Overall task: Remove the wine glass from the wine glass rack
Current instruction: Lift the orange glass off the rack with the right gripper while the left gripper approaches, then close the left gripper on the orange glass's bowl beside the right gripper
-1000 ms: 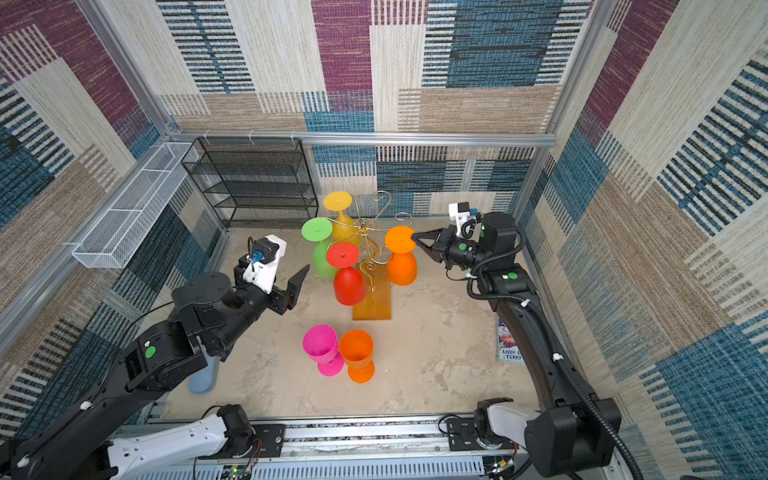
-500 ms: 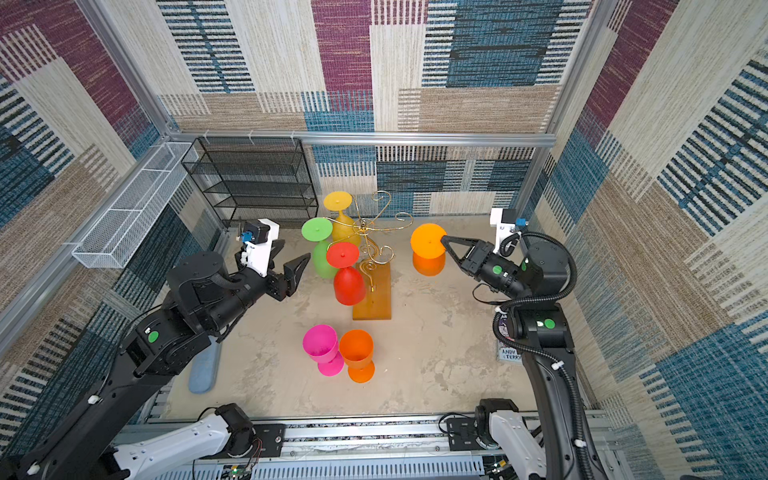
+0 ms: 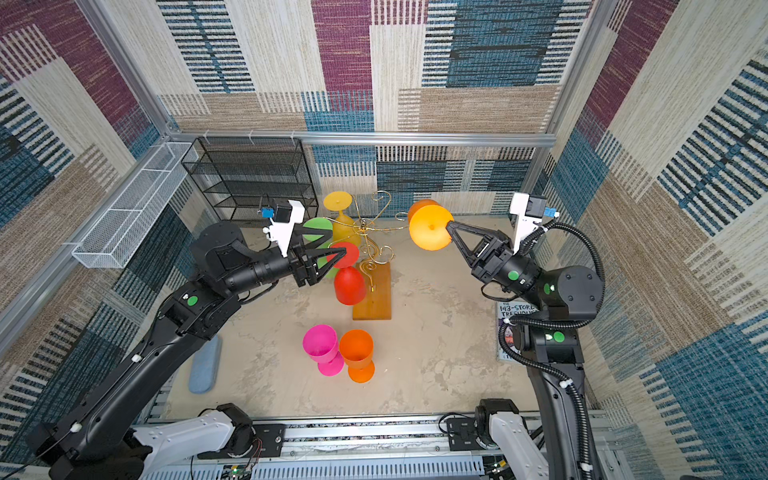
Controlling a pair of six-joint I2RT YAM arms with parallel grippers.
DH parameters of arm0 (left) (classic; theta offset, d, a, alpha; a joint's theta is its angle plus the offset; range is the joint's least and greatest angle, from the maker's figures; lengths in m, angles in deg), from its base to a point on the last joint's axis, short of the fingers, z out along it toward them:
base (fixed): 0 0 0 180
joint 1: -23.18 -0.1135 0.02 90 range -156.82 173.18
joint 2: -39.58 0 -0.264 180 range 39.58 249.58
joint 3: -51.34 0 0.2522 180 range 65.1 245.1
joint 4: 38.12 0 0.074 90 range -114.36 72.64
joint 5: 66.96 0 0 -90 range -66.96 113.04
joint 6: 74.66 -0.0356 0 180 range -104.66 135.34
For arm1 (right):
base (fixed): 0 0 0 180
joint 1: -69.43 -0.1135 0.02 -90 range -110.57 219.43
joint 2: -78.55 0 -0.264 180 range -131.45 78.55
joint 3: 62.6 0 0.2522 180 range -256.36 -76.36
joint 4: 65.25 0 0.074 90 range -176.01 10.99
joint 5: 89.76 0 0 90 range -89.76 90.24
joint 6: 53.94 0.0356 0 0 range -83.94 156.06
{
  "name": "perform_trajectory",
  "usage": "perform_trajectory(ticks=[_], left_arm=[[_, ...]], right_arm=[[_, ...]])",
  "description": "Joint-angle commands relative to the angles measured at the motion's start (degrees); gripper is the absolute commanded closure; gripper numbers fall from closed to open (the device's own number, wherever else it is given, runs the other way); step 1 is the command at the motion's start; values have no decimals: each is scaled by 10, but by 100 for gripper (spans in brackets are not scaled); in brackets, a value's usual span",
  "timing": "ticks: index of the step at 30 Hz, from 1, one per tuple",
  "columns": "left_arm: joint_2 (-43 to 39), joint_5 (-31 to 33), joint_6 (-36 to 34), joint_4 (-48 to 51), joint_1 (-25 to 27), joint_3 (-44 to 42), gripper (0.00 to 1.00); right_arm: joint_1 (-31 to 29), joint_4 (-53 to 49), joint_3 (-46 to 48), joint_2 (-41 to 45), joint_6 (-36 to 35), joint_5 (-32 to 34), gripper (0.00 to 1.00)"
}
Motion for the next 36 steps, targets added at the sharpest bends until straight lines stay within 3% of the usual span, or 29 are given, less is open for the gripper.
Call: perform_trajectory(ticks=[1,7,12,23,36], left_arm=[[18,-141,72,-127,-14,-11,28],[55,-228,180,-333,-47,-63,28],[85,-253,232,-449,-62,-83,28],[107,-266,228,-471,-63,-80,28],[128,-296,300,-560,-63,-81,30]], right_arm=[[-1,195,23,-13,114,-28,100],[-11,421,71,-55,287,-30,100],[-40,499,87,-74,331,-6,100],[-103,607,92,-122,368,30,100],[-117,740,125,-185,436,76,100]])
